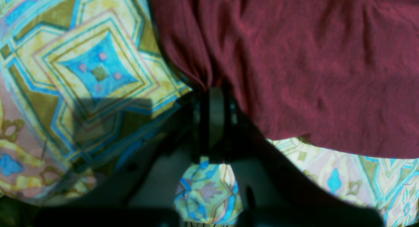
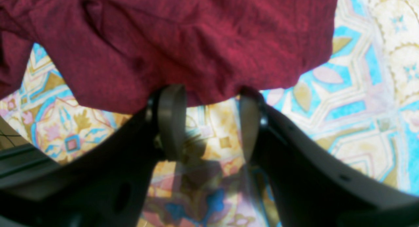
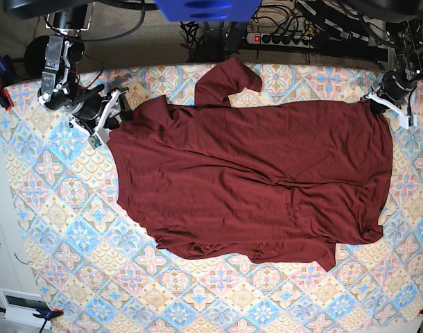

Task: Layout the t-shirt on the table in an organized manner, then fold the t-shirt properly
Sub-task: 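Grasp the shirt's collar-side corners with both grippers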

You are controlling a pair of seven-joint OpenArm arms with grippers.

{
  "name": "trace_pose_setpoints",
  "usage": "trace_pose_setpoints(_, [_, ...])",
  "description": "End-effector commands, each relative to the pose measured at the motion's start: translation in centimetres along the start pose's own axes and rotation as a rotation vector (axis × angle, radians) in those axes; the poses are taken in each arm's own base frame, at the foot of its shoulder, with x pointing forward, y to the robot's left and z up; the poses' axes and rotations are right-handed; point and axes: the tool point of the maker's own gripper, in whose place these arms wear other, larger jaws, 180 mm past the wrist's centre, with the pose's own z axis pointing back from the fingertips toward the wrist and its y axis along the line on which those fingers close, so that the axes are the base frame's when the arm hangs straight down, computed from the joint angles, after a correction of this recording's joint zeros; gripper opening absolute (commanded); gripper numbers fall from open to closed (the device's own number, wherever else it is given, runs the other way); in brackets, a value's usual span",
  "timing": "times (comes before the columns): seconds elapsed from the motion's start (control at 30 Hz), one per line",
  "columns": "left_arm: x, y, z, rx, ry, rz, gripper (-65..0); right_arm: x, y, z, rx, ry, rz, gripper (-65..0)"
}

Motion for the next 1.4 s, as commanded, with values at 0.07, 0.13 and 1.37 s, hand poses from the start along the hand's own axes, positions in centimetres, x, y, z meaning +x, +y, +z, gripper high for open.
trace_pose_setpoints(0.07, [-0.4,0.1,0.2,-0.001,0.035,-0.018,-65.0,1.7,-1.6,0.6,-0.05,-0.017,0.019,-38.7])
trace_pose_setpoints(0.13, [-0.4,0.1,0.2,-0.001,0.035,-0.018,-65.0,1.2,-2.9,1.3,-0.082,-0.021,-0.017,-38.7])
trace_pose_setpoints(1.37, [0.6,-0.2,0.0,-0.008,0.015,-0.019,-65.0,0.9,2.1,-1.7,0.048,0.021,0.022,-32.2])
